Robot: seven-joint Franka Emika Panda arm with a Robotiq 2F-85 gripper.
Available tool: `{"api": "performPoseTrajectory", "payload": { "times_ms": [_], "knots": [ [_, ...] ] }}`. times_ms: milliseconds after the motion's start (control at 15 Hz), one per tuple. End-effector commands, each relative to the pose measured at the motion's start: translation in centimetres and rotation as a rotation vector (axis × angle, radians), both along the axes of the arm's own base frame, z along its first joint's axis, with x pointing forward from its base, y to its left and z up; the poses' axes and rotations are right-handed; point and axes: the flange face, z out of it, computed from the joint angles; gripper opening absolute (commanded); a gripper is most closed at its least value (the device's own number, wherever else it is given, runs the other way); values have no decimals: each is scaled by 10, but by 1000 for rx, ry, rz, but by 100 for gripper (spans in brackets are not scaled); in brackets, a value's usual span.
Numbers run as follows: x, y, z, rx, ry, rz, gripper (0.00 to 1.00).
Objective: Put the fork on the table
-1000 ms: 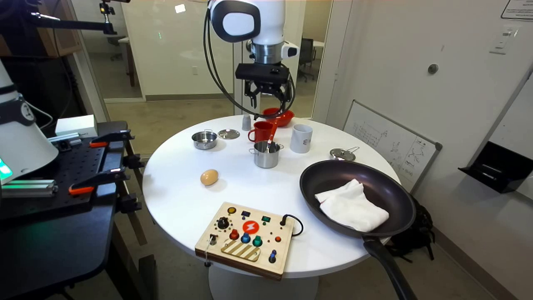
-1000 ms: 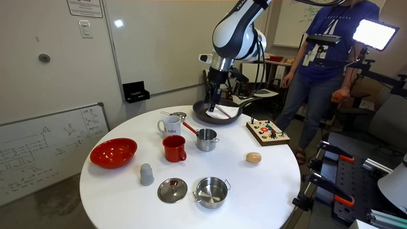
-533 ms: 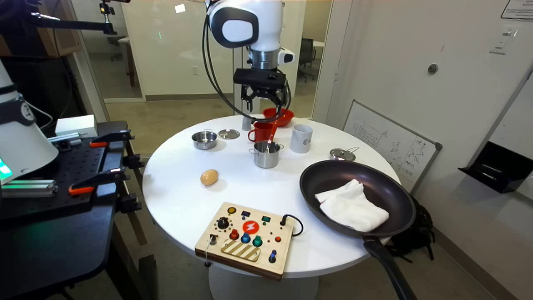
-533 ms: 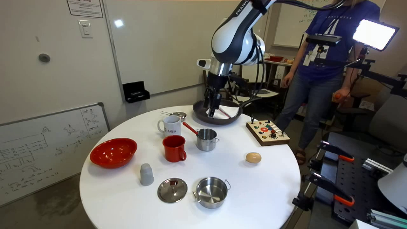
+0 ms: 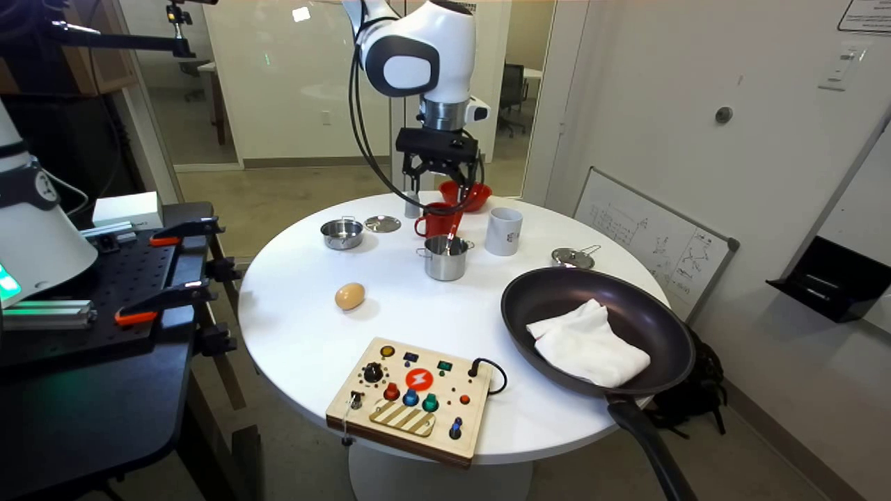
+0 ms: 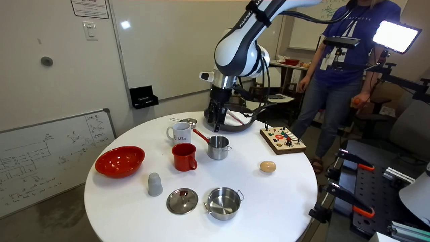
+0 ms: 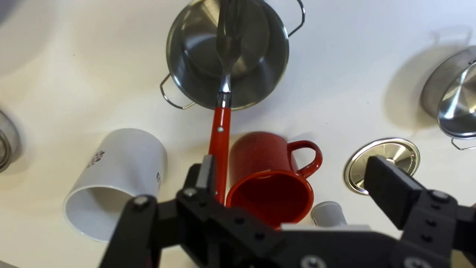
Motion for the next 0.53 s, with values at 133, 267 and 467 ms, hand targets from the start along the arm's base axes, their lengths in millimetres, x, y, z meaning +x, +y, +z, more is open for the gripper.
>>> {"api": "performPoseTrajectory", "payload": {
  "times_ms": [133, 267, 467],
  "knots": [
    [29, 6, -14, 47, 51, 0, 100],
    [37, 6, -20, 48, 66, -8, 100],
    [50, 5, -30, 55, 85, -21, 100]
  ]
}}
